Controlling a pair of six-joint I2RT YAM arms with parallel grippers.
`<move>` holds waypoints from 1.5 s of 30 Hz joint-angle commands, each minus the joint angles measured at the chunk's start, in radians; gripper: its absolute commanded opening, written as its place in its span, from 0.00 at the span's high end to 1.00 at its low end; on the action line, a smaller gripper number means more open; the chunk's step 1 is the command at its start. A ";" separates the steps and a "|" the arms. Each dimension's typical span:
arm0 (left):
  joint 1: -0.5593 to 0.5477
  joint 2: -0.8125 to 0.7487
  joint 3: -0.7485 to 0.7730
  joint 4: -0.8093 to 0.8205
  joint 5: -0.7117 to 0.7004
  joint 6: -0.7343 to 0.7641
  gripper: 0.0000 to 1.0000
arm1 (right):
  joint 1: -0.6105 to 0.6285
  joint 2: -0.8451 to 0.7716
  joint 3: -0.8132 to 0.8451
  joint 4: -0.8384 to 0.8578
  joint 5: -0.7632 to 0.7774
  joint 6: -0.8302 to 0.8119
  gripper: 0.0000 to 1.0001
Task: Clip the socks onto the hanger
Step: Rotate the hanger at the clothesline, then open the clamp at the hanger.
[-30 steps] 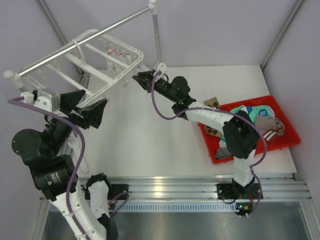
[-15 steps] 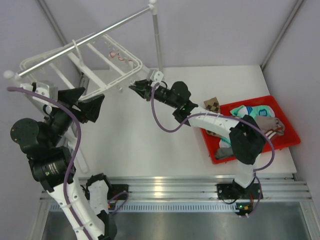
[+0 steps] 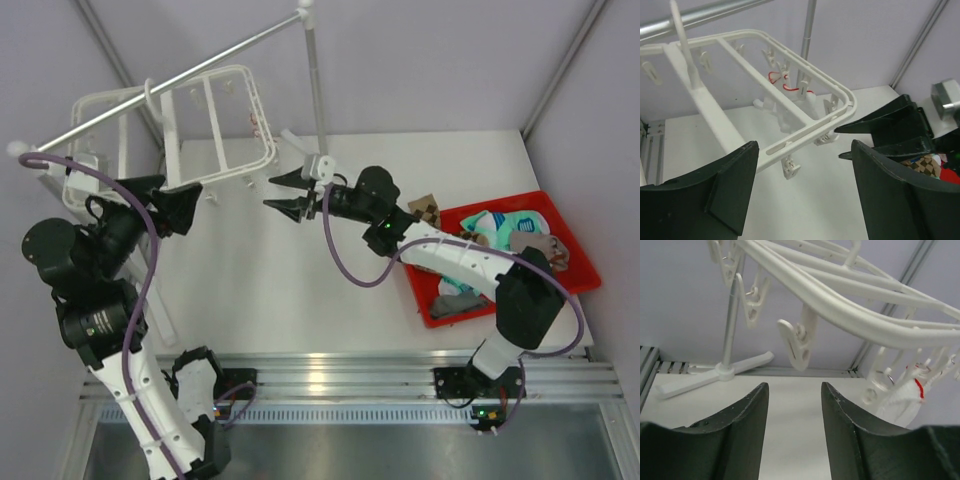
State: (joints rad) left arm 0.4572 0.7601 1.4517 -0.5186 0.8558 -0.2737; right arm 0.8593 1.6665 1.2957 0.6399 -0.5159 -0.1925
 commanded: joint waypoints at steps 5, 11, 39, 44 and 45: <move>0.008 0.068 -0.019 -0.087 -0.147 0.048 0.22 | -0.179 -0.152 -0.085 -0.118 -0.088 0.037 0.54; 0.009 0.087 -0.053 -0.083 -0.149 0.027 0.23 | -0.247 -0.088 -0.009 -0.045 -0.157 0.143 0.47; 0.008 0.114 -0.037 -0.116 -0.184 0.057 0.24 | -0.216 0.214 0.200 0.199 -0.253 0.352 0.41; 0.008 0.122 -0.036 -0.116 -0.193 0.059 0.24 | -0.229 0.259 0.227 0.267 -0.288 0.372 0.40; 0.008 0.125 -0.034 -0.115 -0.193 0.059 0.24 | -0.230 0.266 0.246 0.277 -0.311 0.390 0.39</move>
State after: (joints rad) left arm 0.4576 0.8768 1.3861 -0.6384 0.6716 -0.2287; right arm 0.6365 1.8992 1.4765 0.8047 -0.7723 0.1604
